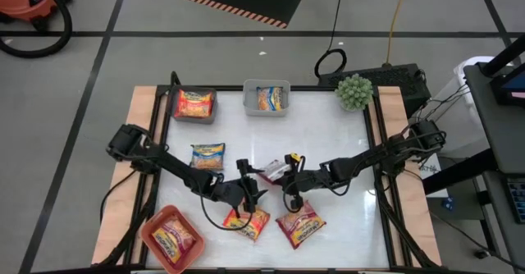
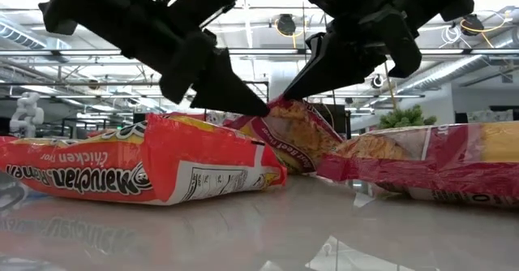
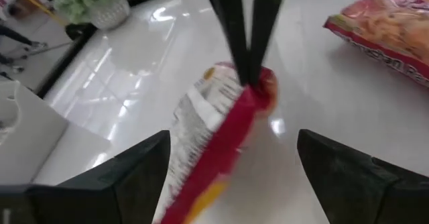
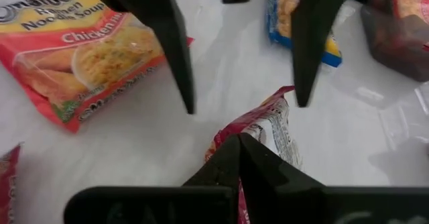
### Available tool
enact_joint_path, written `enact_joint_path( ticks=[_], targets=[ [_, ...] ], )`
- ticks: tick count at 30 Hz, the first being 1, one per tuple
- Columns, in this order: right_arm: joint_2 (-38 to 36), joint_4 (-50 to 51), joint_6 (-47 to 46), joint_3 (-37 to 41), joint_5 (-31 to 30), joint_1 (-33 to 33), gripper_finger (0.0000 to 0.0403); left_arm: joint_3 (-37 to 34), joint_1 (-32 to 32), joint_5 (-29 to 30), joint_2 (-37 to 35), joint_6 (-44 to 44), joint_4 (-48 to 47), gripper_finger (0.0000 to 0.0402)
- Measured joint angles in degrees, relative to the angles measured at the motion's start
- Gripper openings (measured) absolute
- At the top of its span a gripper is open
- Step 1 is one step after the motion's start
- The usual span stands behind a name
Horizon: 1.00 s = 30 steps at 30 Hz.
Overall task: Sort Maruchan noodles
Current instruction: Put the top red noodle pack into the orange bin
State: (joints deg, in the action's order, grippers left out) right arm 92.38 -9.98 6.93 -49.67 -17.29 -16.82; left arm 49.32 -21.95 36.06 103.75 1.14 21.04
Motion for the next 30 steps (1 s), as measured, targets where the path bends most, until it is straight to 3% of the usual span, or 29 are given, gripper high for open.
enact_joint_path(
  ticks=[14,19,26,30],
  targets=[
    [0.0,-4.0,-0.7,0.0,4.1,0.0,0.0000,0.0,1.3,-1.6,0.6,2.7,0.5,0.0331],
    [0.0,-5.3,-1.7,-0.1,4.1,0.0,0.0000,0.5,1.3,-7.4,4.4,5.3,5.2,0.0331],
    [0.0,-4.8,-3.0,-0.1,4.1,0.0,0.0000,0.8,1.4,-1.8,6.6,8.0,6.8,0.0325],
    [0.0,-4.4,-3.2,-0.1,4.0,0.0,0.0000,0.8,1.4,-0.8,6.6,10.5,10.4,0.0289]
  ],
)
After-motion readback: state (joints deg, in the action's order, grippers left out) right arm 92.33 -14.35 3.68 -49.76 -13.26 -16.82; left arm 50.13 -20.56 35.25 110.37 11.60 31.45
